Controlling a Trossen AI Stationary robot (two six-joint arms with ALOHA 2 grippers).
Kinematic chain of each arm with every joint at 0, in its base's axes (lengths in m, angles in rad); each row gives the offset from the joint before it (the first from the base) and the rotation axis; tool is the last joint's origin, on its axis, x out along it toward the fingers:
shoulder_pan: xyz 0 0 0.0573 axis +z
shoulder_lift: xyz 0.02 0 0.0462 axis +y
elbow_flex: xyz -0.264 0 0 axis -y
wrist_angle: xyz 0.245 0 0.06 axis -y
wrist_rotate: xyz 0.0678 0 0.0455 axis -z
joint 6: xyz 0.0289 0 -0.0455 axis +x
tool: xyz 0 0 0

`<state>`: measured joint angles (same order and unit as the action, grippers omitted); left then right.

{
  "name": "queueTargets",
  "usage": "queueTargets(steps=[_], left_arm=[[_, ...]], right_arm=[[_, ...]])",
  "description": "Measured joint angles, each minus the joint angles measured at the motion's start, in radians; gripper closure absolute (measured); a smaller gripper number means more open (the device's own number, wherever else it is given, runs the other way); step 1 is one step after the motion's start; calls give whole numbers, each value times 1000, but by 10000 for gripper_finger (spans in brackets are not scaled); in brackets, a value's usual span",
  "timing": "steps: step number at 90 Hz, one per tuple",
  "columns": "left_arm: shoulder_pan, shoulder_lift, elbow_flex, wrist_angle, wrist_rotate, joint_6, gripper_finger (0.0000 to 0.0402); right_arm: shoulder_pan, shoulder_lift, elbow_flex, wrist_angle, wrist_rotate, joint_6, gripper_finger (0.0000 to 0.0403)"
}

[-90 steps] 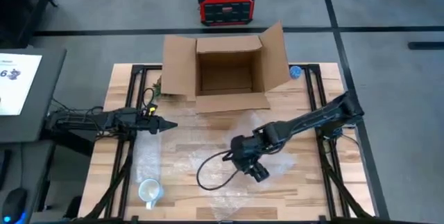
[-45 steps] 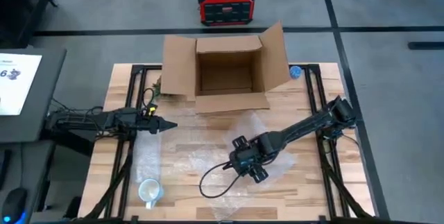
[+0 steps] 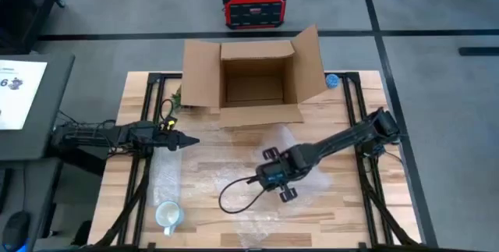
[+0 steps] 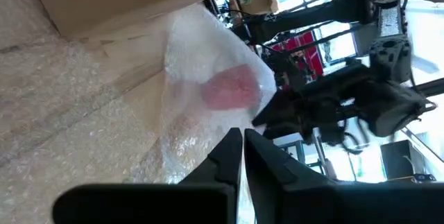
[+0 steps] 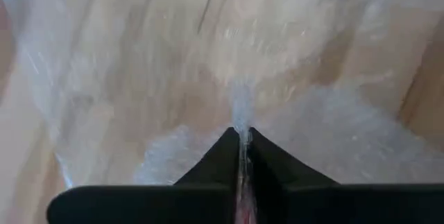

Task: Wrap mug
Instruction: Wrap the red mug with bubble wrap

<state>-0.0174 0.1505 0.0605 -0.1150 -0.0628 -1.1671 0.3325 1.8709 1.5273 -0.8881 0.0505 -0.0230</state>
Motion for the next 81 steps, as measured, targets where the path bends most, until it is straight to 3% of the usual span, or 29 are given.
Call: queueTargets(steps=[22,56,81], left_arm=[[0,0,-1,0,0,7,402],[0,0,-1,0,0,11,402],[0,0,-1,-1,-1,9,402]], right_arm=[[-22,-6,118,-14,9,53,400],[-35,37,130,27,-2,102,401],[-35,127,130,52,-100,117,387]])
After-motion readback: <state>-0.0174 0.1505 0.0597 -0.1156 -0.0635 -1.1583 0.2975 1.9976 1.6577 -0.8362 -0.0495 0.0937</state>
